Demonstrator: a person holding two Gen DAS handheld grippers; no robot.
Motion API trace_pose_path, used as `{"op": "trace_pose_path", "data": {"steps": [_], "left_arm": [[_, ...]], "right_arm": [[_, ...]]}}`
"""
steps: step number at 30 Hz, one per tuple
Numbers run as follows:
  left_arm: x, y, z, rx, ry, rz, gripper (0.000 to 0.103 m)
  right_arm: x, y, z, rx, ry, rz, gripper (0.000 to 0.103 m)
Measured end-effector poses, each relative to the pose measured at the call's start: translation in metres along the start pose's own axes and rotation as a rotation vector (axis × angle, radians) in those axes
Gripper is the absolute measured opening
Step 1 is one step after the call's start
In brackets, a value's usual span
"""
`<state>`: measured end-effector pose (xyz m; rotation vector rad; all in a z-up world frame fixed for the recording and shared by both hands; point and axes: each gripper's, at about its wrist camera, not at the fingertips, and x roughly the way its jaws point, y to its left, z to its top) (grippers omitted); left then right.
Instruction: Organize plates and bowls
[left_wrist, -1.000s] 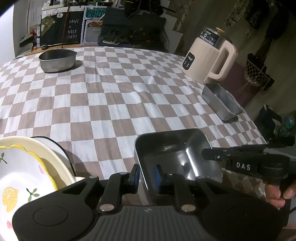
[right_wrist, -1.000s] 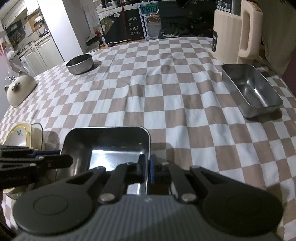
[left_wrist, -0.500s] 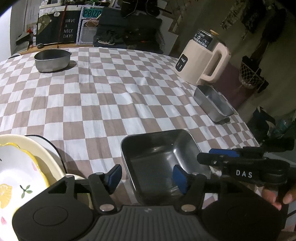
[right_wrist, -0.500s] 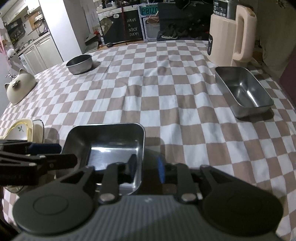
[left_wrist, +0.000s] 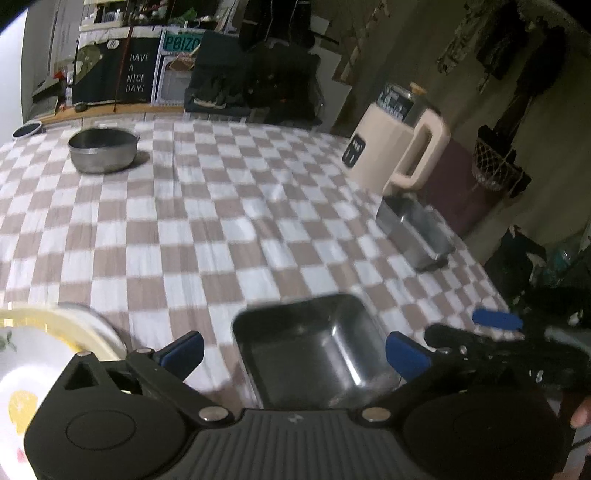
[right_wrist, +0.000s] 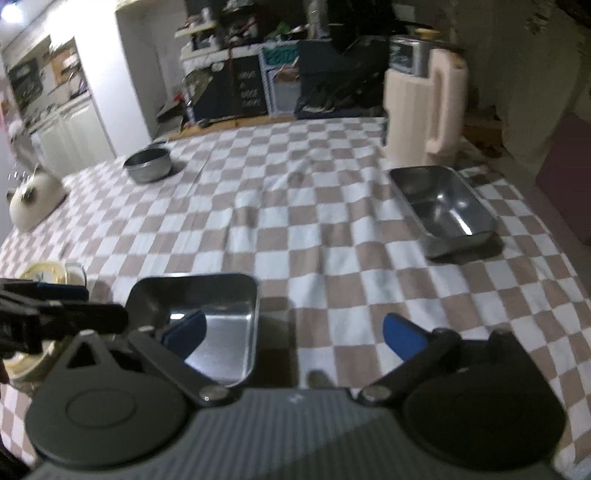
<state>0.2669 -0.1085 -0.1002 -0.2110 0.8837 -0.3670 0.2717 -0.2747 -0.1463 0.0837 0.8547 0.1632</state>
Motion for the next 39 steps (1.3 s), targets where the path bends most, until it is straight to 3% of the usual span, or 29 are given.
{"op": "trace_pose_path", "data": {"steps": [6,11,16,22,24,26,27,29,32,34,39], "left_arm": [[0.011,-0.018,0.043,0.056,-0.036,-0.031,0.103],[0.037,-0.045,0.078,0.127,-0.055,-0.053,0.103],[0.07,-0.071,0.105,0.174,-0.029,-0.092,0.103],[0.105,-0.083,0.121,0.175,-0.053,-0.127,0.103],[0.117,-0.086,0.126,0.173,-0.056,-0.146,0.103],[0.127,-0.089,0.129,0.176,-0.057,-0.166,0.1],[0.134,-0.091,0.132,0.174,-0.055,-0.18,0.098],[0.147,-0.094,0.138,0.161,-0.043,-0.214,0.087],[0.169,-0.099,0.143,0.145,-0.026,-0.273,0.08],[0.181,-0.104,0.145,0.155,-0.02,-0.286,0.078],[0.205,-0.106,0.144,0.152,0.009,-0.31,0.068]], "right_arm": [[-0.007,-0.036,0.004,0.132,-0.06,-0.129,0.103],[-0.003,-0.079,0.018,0.345,-0.115,-0.209,0.103],[0.02,-0.111,0.038,0.536,-0.151,-0.248,0.103],[0.064,-0.142,0.044,0.802,-0.116,-0.294,0.1],[0.077,-0.146,0.043,0.828,-0.106,-0.298,0.088],[0.086,-0.15,0.04,0.845,-0.1,-0.298,0.068],[0.088,-0.151,0.039,0.847,-0.108,-0.283,0.062],[0.09,-0.153,0.038,0.834,-0.123,-0.272,0.039],[0.091,-0.15,0.044,0.769,-0.129,-0.282,0.022],[0.095,-0.146,0.05,0.702,-0.123,-0.292,0.015],[0.094,-0.146,0.059,0.581,-0.129,-0.331,0.011]]}}
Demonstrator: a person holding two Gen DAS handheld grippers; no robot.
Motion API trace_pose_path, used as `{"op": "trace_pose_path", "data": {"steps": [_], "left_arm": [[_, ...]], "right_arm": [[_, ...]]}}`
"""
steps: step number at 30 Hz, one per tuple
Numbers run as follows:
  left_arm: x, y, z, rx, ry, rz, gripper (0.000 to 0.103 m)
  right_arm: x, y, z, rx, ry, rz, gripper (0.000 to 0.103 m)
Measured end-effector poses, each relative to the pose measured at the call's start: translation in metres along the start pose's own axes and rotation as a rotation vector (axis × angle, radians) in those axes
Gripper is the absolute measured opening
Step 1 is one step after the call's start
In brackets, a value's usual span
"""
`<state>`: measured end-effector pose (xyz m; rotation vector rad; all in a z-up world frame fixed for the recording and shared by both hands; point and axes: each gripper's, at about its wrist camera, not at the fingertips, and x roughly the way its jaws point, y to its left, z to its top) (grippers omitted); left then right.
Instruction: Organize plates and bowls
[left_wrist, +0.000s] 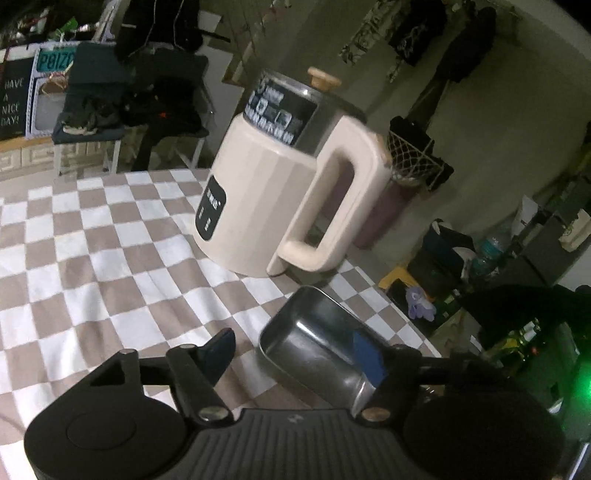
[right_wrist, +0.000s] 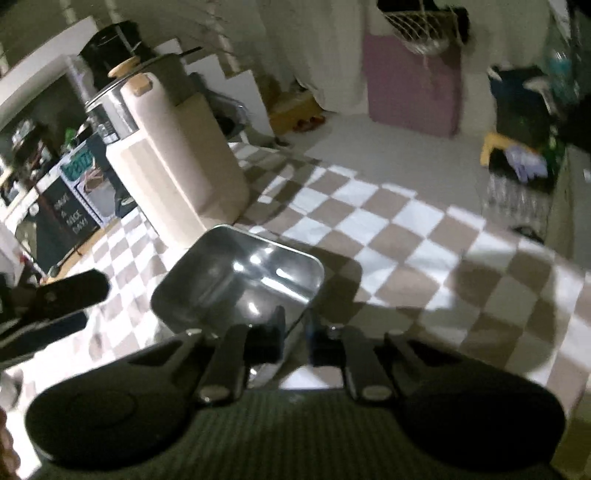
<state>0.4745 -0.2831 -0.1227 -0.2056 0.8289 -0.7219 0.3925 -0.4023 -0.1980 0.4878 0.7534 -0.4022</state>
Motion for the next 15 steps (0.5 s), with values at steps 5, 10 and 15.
{"op": "trace_pose_path", "data": {"steps": [5,10,15], "left_arm": [[0.013,0.008,-0.002,-0.023,0.021,-0.013,0.052],[0.03,0.012,-0.001,-0.064,0.055,-0.037,0.029],[0.039,0.008,-0.001,-0.041,0.087,-0.024,0.005]], "right_arm": [[0.01,-0.015,0.009,0.012,-0.021,0.004,0.004],[0.015,-0.014,0.011,-0.03,-0.041,-0.002,0.003],[0.011,-0.009,0.011,-0.089,-0.043,-0.013,0.003]]}}
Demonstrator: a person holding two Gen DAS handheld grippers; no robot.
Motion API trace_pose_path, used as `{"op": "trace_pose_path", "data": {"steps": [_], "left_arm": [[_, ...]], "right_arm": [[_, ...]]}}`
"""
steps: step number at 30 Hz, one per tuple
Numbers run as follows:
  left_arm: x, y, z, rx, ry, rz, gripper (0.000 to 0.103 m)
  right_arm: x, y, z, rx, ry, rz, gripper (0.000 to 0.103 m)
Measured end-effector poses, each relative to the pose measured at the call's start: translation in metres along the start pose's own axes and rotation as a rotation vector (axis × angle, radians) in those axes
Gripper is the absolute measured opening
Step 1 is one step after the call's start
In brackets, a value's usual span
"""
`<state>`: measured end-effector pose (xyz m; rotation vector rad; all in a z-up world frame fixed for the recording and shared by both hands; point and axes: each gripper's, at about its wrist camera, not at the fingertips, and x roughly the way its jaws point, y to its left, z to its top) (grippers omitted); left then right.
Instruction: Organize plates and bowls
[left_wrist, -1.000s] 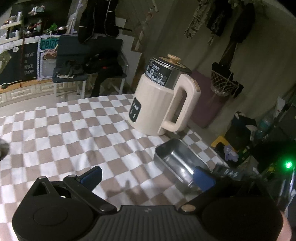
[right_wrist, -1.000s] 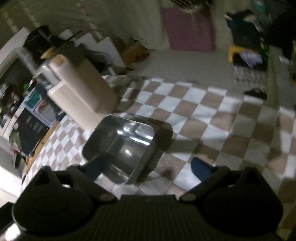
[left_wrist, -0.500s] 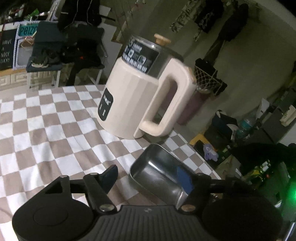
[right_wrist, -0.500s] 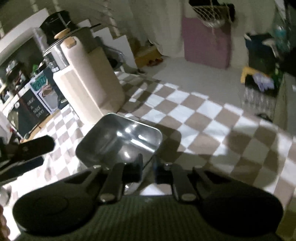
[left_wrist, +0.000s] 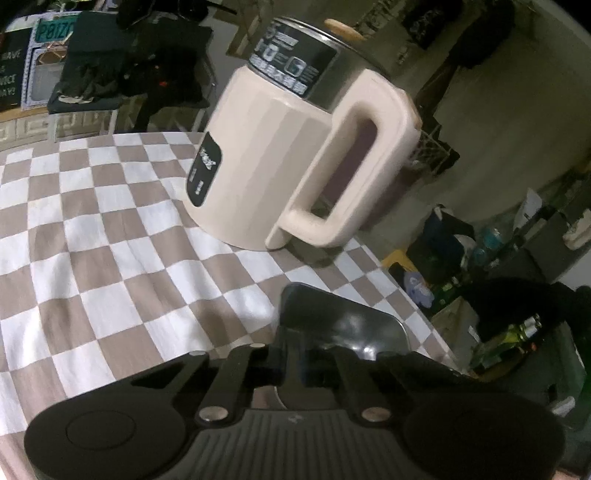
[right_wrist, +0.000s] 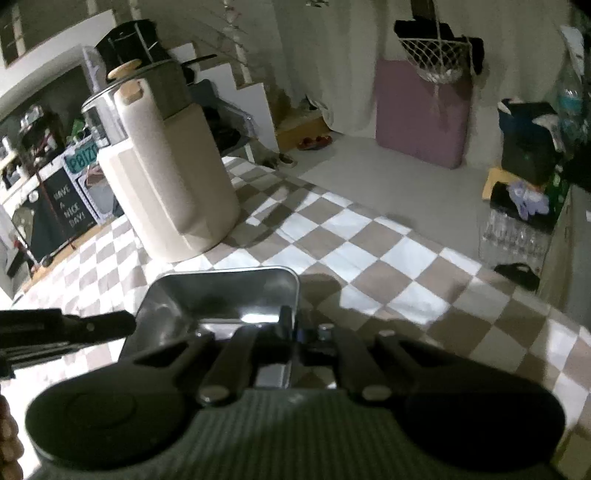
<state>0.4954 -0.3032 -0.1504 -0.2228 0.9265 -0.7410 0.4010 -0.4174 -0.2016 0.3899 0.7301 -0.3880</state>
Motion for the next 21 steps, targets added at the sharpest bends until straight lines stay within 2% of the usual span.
{"op": "trace_pose_path", "data": {"steps": [2,7,10,12,14,16,19,21], "left_arm": [[-0.001,-0.004,-0.002,0.016,0.007,0.0,0.004],[-0.011,-0.022,-0.007,0.05,0.0,-0.044,0.001],[-0.02,-0.033,-0.01,0.084,-0.023,-0.005,0.002],[-0.028,-0.031,-0.01,0.07,-0.068,0.048,0.005],[-0.035,-0.022,-0.008,0.04,-0.098,0.087,0.024],[-0.039,-0.01,-0.005,0.009,-0.107,0.106,0.035],[-0.039,0.002,-0.002,0.002,-0.089,0.13,0.038],[-0.033,0.007,0.0,-0.003,-0.049,0.107,0.052]], "right_arm": [[0.0,0.0,0.001,-0.008,0.009,0.017,0.004],[-0.009,-0.002,0.003,0.021,0.039,0.157,0.004],[-0.017,0.005,0.002,-0.017,0.026,0.152,0.004],[-0.019,0.005,-0.001,-0.024,0.027,0.138,0.004],[-0.019,0.004,-0.003,-0.021,0.032,0.121,0.004],[-0.019,0.0,-0.005,-0.005,0.038,0.113,0.004],[-0.019,-0.005,-0.005,0.013,0.043,0.104,0.004],[-0.019,-0.004,-0.004,0.017,0.044,0.103,0.004]]}}
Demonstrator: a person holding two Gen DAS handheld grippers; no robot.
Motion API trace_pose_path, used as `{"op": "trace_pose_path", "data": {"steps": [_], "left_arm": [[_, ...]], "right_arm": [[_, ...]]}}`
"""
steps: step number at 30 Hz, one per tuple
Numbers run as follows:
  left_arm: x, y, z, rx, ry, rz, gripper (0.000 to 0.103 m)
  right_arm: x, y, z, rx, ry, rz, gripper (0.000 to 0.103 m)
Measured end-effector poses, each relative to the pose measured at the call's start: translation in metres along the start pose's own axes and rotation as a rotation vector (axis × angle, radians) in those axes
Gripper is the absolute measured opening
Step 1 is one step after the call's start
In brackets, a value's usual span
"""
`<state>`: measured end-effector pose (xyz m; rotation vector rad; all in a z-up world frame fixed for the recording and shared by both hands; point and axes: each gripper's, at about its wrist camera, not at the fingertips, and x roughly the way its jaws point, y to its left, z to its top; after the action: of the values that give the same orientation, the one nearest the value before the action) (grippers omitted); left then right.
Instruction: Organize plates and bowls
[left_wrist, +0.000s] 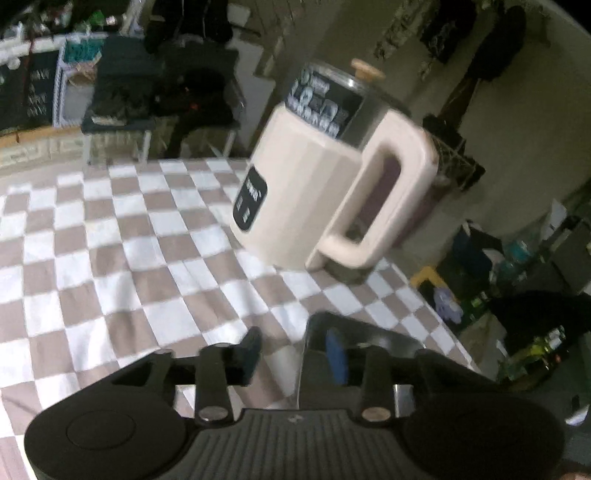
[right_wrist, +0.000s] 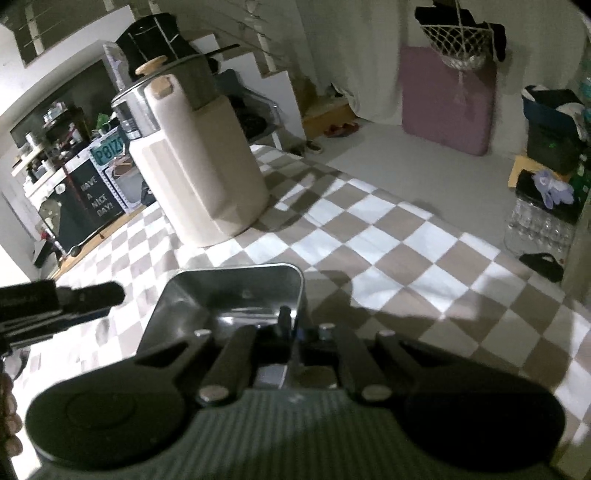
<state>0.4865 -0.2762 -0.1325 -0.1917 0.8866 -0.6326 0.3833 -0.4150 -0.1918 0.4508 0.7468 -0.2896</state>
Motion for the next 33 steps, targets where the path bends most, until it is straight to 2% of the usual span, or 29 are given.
{"op": "trace_pose_path", "data": {"steps": [1,2,6,8,9,11,13,17,22,26,33], "left_arm": [[0.005,0.001,0.0,-0.001,0.025,-0.019,0.066],[0.009,0.001,-0.001,0.007,0.041,-0.032,0.074],[0.025,-0.003,-0.006,0.066,0.085,-0.027,0.07],[0.034,-0.005,-0.008,0.067,0.103,-0.034,0.049],[0.037,-0.004,-0.009,0.058,0.113,-0.035,0.044],[0.042,-0.003,-0.011,0.043,0.128,-0.047,0.015],[0.042,-0.003,-0.013,0.058,0.126,-0.026,0.011],[0.031,0.0,-0.015,0.06,0.103,-0.012,0.009],[-0.007,-0.004,-0.017,0.061,0.042,-0.013,0.009],[-0.052,-0.005,-0.022,0.052,-0.01,-0.011,0.009],[-0.139,-0.002,-0.039,0.027,-0.086,0.047,0.01]], "right_arm": [[0.001,0.0,0.0,-0.001,-0.001,-0.001,0.004],[0.001,0.001,0.0,-0.005,-0.002,-0.003,0.004],[0.006,-0.001,-0.001,-0.01,0.002,-0.005,0.004],[0.007,-0.002,0.0,-0.011,0.005,-0.001,0.004],[0.007,-0.003,0.0,-0.014,0.005,0.001,0.004],[0.006,-0.002,0.0,-0.022,0.005,0.002,0.004],[0.006,-0.001,0.0,-0.033,0.003,0.004,0.004],[0.001,-0.009,-0.001,-0.004,-0.008,0.084,0.004],[-0.015,0.0,-0.002,-0.038,-0.025,0.109,0.004],[-0.037,0.009,-0.001,-0.053,-0.035,0.159,0.004],[-0.085,0.047,-0.009,-0.146,-0.051,0.257,0.004]]}}
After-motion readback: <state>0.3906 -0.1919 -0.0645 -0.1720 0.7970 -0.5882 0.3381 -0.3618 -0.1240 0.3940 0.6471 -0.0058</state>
